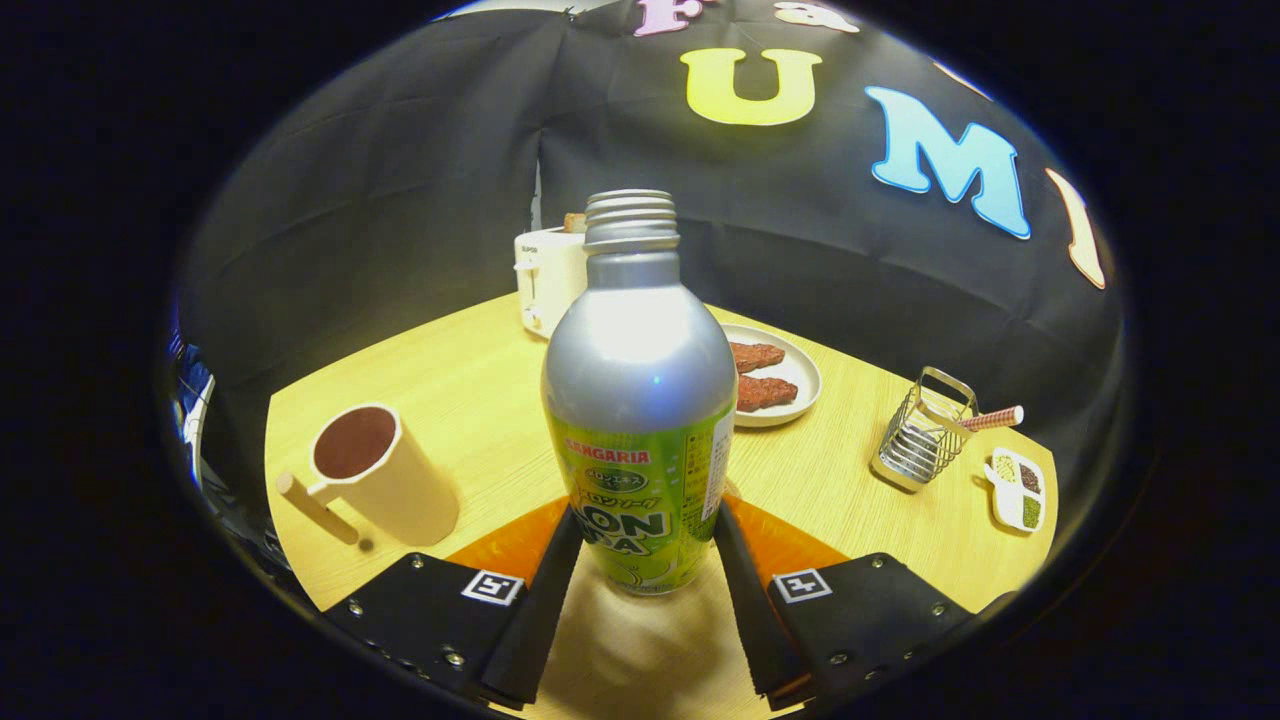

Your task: Take the bottle from table, then pour the juice into the cup, finally place the bottle on the coaster

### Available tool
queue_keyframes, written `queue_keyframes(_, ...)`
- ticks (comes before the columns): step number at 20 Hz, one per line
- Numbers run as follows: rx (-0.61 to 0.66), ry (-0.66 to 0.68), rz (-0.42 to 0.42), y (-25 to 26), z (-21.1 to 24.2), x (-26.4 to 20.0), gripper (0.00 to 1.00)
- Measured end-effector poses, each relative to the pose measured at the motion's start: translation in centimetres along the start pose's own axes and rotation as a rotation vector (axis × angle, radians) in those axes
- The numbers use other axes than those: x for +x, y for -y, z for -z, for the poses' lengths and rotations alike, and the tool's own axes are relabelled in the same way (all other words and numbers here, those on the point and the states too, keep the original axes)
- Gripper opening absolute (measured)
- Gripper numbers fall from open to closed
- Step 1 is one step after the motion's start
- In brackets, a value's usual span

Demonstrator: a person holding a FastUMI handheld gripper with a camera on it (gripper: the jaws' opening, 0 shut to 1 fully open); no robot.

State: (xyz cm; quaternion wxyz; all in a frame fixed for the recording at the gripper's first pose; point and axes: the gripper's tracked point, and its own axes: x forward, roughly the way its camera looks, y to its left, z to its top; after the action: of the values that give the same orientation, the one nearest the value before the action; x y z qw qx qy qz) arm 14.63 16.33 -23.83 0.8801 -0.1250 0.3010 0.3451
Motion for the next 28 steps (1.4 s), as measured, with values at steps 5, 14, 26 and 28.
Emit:
queue_keyframes(5,0.016,0.039,0.023,1.0,-1.0,1.8,0.76)
queue_keyframes(14,0.042,0.073,0.076,2.8,-1.1,5.3,0.76)
queue_keyframes(26,0.073,0.083,0.087,3.3,-0.5,6.9,0.79)
queue_keyframes(28,0.083,0.08,0.081,3.4,-0.4,6.8,0.8)
